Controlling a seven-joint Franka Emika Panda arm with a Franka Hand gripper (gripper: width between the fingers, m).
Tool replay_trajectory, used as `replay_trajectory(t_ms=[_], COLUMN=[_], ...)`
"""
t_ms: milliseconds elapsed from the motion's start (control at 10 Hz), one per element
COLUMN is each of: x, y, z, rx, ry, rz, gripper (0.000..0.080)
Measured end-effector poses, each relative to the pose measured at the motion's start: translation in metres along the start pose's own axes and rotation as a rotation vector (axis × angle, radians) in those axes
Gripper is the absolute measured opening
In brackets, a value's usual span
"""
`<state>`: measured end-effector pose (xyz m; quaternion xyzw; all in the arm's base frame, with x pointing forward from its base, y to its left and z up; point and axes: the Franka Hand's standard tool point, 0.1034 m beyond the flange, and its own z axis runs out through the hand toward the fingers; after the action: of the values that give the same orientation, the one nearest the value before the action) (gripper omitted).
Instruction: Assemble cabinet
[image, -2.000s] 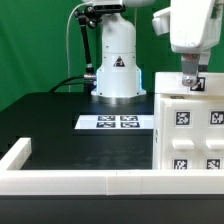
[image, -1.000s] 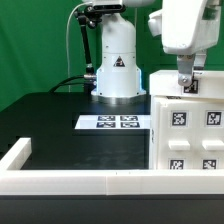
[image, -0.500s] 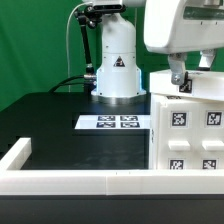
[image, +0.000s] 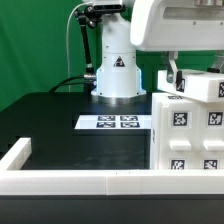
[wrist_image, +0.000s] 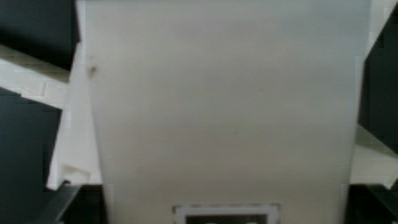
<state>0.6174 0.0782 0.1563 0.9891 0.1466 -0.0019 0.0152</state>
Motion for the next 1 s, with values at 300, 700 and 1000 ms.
replay_trajectory(t_ms=[300,700,1000], x=[0.0004,0.0037,0.0040], y=[-0.0021,-0.0025,-0.0048], z=[0.0005,0.0001,0.0003], rx=[0.003,0.009,0.022], ry=[0.003,0.024,0.020], rz=[0.309,0.600,0.786], gripper=[0.0561,0.0561,0.0561])
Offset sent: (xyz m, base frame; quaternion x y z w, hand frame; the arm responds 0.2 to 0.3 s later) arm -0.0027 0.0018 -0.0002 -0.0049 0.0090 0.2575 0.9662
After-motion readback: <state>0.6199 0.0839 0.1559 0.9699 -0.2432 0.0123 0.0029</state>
